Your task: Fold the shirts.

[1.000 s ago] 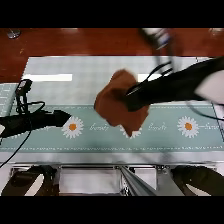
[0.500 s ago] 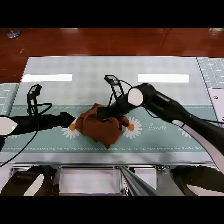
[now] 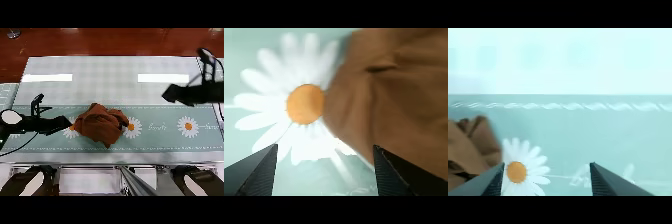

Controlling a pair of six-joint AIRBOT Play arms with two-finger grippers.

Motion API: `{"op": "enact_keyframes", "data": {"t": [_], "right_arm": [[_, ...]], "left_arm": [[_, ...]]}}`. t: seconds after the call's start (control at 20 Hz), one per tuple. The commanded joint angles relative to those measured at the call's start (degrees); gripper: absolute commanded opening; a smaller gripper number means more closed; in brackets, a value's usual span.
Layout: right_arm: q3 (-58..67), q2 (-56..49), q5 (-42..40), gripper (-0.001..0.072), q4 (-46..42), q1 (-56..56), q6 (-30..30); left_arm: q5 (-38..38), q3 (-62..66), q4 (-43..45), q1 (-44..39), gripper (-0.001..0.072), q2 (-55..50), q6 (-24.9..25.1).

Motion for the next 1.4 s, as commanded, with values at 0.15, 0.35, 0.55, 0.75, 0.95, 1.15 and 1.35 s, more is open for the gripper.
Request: {"op": "enact_keyframes", "data": {"t": [0.15, 0.35, 0.55, 0.75, 0.95, 1.15, 1.35], "right_arm": [[-33.29, 16.41, -10.75, 0.0618, 22.62, -3.41, -1.92], [-38.01, 15.43, -22.6, 0.0618, 26.45, 6.84, 2.4], [-37.9, 6.93, -29.94, 0.0618, 32.7, 11.76, 0.55], [-37.4, -4.15, -35.78, 0.0618, 45.75, 17.0, -8.13], [-28.74, -15.5, -33.86, 0.0617, 52.19, 17.84, -18.67], [-19.54, -25.33, -32.2, 0.0616, 52.11, 18.05, -19.78], [-11.98, -32.35, -25.0, 0.0095, 47.71, 18.03, -22.49]], "left_arm": [[2.47, -4.33, -25.88, -0.2, 0.0703, -9.77, 14.16], [5.4, -3.28, -31.93, -5.46, 0.0029, -11.87, 17.05], [-0.11, -0.76, -32.02, -3.41, 0.0027, -11.93, 21.64], [-2.21, 0.5, -32.04, -1.11, 0.0027, -11.82, 22.91], [-2.58, 0.5, -32.04, -1.16, 0.0027, -11.82, 22.88], [-5.64, 0.5, -32.04, -1.16, 0.0028, -11.82, 22.67], [-7.28, 1.86, -32.09, -1.16, 0.0027, -11.8, 22.71]]}}
